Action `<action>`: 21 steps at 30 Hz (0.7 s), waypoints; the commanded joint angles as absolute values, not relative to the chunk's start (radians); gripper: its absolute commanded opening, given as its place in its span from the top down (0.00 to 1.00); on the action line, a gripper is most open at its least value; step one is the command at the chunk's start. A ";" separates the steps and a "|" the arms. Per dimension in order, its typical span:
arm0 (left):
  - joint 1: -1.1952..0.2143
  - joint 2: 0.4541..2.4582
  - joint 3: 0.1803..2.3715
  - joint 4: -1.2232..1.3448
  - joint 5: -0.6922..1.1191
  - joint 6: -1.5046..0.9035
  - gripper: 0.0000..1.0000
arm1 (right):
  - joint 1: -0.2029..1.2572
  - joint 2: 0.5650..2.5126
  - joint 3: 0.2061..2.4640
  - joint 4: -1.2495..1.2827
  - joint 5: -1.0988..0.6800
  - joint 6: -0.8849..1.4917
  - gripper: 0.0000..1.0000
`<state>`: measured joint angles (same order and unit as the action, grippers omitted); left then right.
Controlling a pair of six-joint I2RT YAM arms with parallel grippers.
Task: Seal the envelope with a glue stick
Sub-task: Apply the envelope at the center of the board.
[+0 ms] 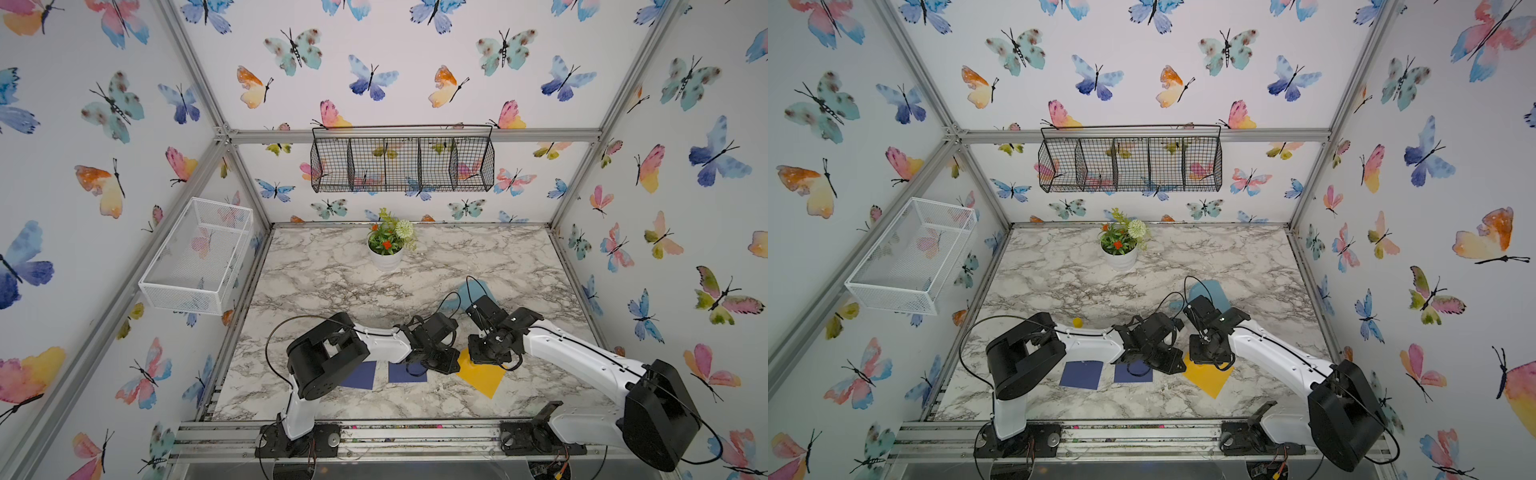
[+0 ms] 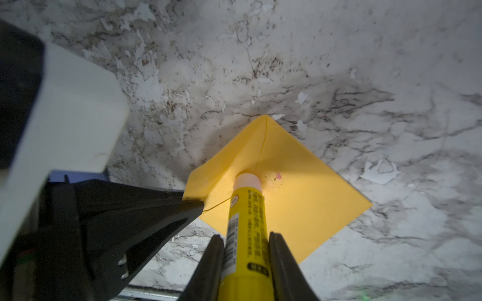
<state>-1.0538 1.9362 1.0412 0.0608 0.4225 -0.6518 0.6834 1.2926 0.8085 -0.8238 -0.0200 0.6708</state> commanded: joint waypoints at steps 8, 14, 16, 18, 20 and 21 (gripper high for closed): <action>-1.057 1.913 1.017 0.009 0.391 -0.655 1.00 | 0.687 1.290 0.795 -1.001 0.123 0.686 0.98; -1.057 1.913 1.018 0.009 0.390 -0.658 1.00 | 0.687 1.301 0.731 -0.866 -0.094 0.654 0.98; -1.057 1.915 1.018 0.009 0.390 -0.658 1.00 | 0.687 1.299 0.724 -0.840 -0.132 0.653 0.98; -1.056 1.915 1.020 0.009 0.389 -0.658 1.00 | 0.687 1.290 0.734 -0.855 -0.095 0.663 0.98; -1.056 1.916 1.020 0.009 0.391 -0.658 1.00 | 0.687 1.286 0.759 -0.904 0.002 0.680 0.98; -1.057 1.915 1.019 0.009 0.393 -0.657 1.00 | 0.687 1.284 0.772 -0.930 0.059 0.690 0.98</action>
<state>-1.0554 1.9347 1.0378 0.0639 0.4194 -0.6556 0.6823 1.2625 0.7879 -0.8341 -0.0147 0.6678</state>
